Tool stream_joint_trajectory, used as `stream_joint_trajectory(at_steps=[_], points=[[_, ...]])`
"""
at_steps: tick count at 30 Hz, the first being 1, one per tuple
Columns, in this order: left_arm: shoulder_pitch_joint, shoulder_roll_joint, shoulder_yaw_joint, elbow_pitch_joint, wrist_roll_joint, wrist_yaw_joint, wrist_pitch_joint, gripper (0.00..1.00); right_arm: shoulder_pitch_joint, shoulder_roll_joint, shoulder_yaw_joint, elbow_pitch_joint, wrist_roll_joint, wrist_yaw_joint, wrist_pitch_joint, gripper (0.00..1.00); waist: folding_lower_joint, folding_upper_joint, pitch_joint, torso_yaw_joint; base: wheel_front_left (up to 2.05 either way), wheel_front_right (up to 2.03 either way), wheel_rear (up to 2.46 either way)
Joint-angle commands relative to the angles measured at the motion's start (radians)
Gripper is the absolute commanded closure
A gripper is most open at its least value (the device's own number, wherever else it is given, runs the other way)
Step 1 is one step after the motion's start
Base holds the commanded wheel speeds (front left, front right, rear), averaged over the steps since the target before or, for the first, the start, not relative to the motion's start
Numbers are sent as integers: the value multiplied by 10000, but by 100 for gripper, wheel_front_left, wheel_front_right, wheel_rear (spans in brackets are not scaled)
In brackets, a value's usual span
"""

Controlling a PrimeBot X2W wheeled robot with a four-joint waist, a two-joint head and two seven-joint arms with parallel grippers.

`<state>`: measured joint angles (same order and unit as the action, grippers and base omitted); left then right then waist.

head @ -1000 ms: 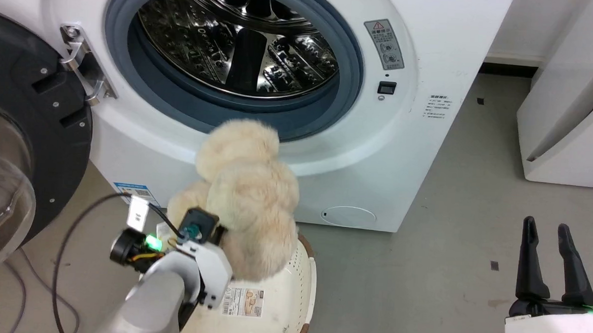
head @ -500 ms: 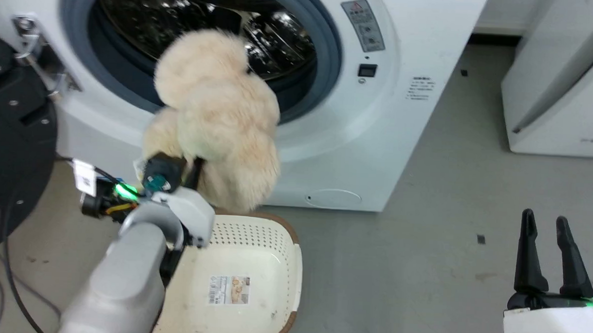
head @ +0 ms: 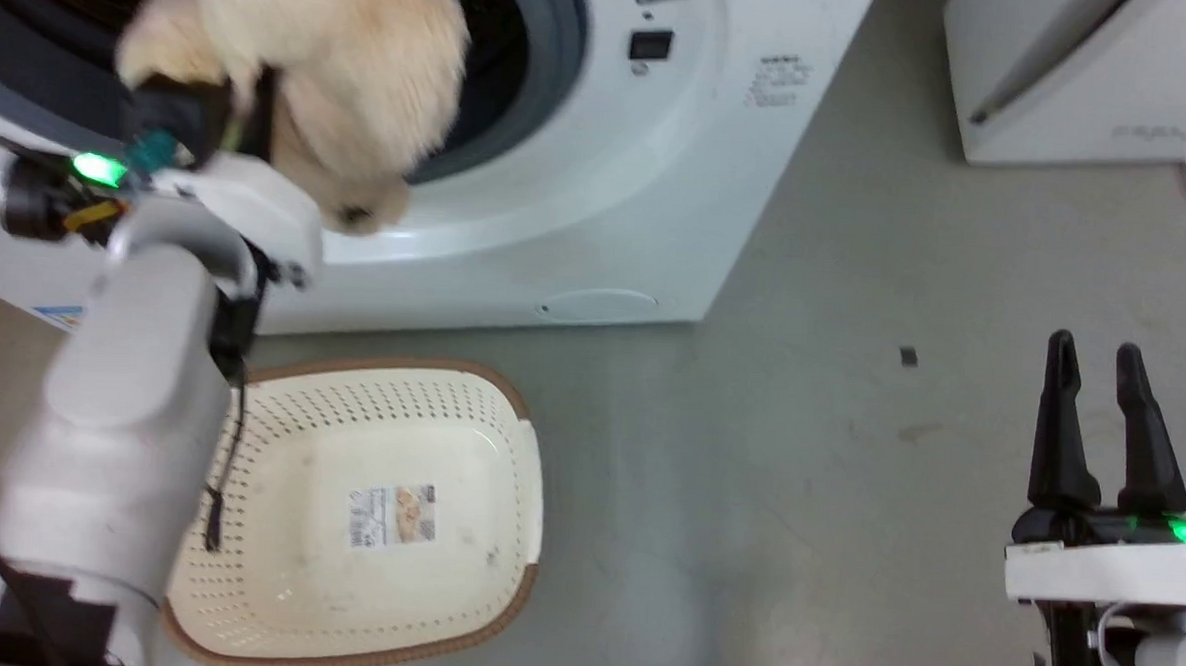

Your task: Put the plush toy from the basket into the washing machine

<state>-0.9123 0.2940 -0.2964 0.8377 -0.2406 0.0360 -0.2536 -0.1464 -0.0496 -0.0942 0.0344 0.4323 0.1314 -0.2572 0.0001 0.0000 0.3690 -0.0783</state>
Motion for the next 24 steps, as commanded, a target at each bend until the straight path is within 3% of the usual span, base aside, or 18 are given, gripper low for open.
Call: stream_joint_trajectory(at_steps=[1, 12, 24], points=[[-446, 188, 136, 70, 7, 2, -81, 100, -217, -6, 56, -59, 107, -7, -46, 0, -1, 0, 586, -455, 0, 0, 0], [-2997, 1193, 674, 746, 61, 22, -81, 100, -1023, -6, 306, -185, 554, -7, -46, 0, -1, 0, 2208, -1490, 0, 0, 0], [-4745, 1922, 1068, 606, 304, 472, -82, 100, -1398, -6, 572, -298, 861, -7, -46, 0, -1, 0, 3319, -2181, 0, 0, 0]])
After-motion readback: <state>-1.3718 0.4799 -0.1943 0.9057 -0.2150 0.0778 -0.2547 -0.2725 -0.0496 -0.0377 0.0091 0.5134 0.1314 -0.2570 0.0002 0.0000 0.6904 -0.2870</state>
